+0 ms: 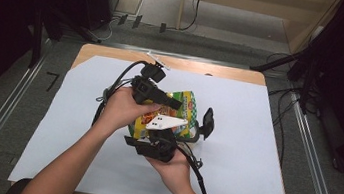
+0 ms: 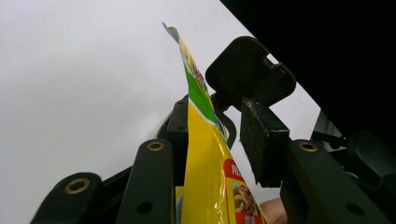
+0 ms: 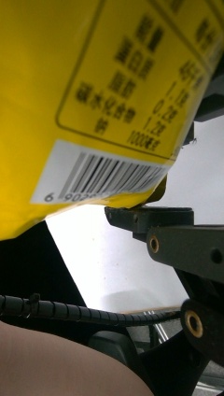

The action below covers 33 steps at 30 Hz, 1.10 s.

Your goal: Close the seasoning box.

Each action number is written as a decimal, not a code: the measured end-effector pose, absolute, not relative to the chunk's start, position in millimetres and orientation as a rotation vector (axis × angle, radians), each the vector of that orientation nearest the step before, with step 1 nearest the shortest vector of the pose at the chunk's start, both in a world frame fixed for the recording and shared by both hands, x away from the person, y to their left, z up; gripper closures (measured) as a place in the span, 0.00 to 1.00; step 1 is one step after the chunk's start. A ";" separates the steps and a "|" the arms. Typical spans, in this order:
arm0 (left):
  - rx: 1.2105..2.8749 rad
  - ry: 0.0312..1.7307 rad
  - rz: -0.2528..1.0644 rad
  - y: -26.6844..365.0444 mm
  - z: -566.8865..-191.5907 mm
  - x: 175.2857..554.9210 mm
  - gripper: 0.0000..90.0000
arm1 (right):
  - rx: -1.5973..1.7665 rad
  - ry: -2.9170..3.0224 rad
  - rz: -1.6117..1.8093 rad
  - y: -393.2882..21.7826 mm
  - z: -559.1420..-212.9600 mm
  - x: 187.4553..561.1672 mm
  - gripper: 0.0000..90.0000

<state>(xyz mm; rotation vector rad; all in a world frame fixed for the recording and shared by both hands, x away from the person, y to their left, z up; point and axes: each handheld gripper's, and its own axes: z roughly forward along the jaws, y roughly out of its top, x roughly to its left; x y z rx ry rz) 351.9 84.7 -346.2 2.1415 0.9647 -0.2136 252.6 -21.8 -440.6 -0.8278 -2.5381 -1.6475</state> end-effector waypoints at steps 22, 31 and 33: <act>2.141 0.974 -0.224 85.9 -348.5 354.6 0.74 | -0.829 -2.541 -1.641 -22.0 -441.0 253.0 0.75; 2.138 0.978 -0.226 87.1 -348.9 355.9 0.74 | -0.827 -2.548 -1.641 -22.3 -440.4 252.9 0.75; 2.136 0.983 -0.222 87.2 -349.3 356.3 0.74 | -0.829 -2.545 -1.640 -22.3 -440.3 252.8 0.74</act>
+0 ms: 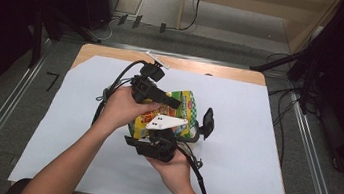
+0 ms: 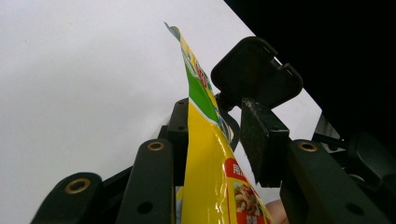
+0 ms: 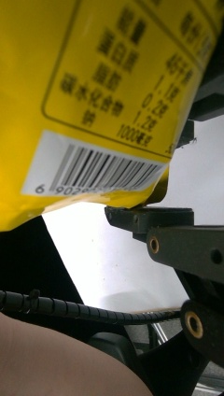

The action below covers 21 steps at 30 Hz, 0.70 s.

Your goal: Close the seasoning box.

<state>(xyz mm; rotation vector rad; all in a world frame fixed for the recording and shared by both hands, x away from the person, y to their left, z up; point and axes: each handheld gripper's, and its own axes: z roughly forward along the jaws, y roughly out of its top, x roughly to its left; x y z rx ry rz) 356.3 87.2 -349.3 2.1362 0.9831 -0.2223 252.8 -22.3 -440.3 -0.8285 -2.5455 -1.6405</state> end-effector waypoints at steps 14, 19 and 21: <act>2.144 0.979 -0.204 86.5 -348.2 354.5 0.74 | -0.829 -2.545 -1.650 -21.5 -440.4 252.1 0.74; 2.159 0.952 -0.177 80.8 -344.3 348.1 0.75 | -0.844 -2.520 -1.659 -22.8 -444.7 253.1 0.75; 2.156 0.953 -0.182 80.7 -343.3 347.5 0.75 | -0.844 -2.511 -1.664 -22.9 -444.3 252.9 0.75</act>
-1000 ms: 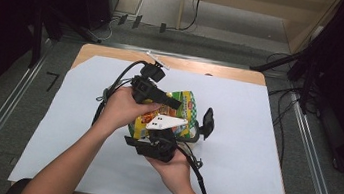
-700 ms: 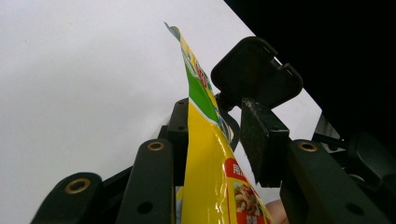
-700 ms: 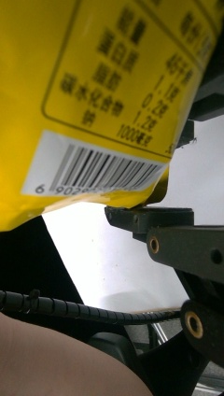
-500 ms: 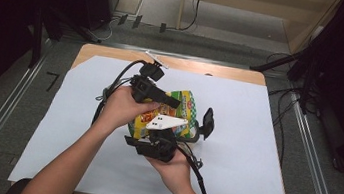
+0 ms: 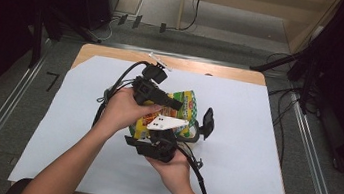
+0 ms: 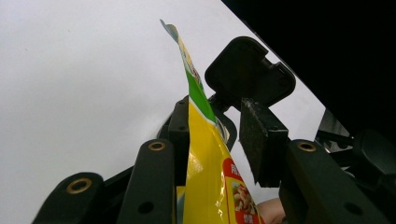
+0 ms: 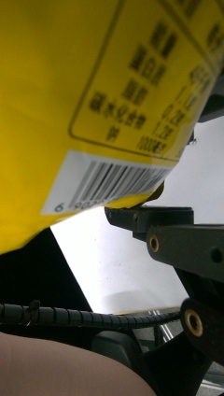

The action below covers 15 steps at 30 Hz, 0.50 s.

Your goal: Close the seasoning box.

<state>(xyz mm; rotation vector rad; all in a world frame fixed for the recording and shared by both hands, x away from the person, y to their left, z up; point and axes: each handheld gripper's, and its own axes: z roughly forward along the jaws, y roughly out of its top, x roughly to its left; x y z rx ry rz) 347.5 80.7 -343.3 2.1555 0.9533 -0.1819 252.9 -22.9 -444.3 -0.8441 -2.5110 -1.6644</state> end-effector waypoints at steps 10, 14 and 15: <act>2.156 0.955 -0.189 79.3 -342.1 349.1 0.75 | -0.854 -2.495 -1.676 -24.1 -441.1 251.0 0.75; 2.163 0.956 -0.202 77.8 -344.4 351.6 0.75 | -0.865 -2.485 -1.671 -25.2 -442.7 251.2 0.75; 2.159 0.958 -0.206 77.5 -344.5 352.1 0.75 | -0.869 -2.486 -1.670 -25.7 -442.7 251.3 0.75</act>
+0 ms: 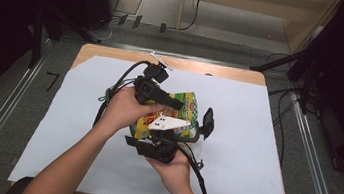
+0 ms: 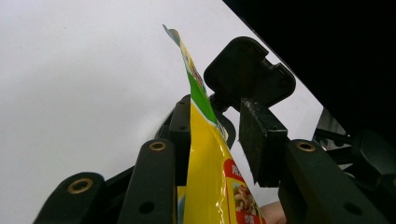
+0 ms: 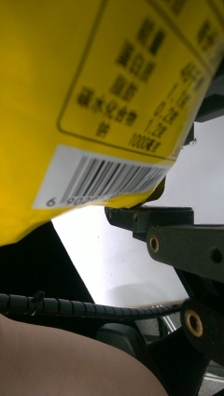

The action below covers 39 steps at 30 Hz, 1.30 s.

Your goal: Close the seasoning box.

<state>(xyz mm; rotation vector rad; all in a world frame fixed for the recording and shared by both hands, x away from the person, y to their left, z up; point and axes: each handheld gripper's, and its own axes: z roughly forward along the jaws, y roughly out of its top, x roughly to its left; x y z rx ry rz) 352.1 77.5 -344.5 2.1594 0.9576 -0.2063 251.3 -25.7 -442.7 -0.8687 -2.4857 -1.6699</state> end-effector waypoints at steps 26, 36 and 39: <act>2.150 0.958 -0.200 79.5 -345.7 355.1 0.75 | -0.873 -2.508 -1.675 -27.7 -441.1 251.6 0.75; 2.132 0.971 -0.167 87.6 -343.8 351.6 0.75 | -0.839 -2.510 -1.675 -21.6 -440.1 252.6 0.75; 2.134 0.979 -0.155 86.6 -344.4 351.8 0.75 | -0.847 -2.499 -1.670 -20.5 -440.3 254.1 0.75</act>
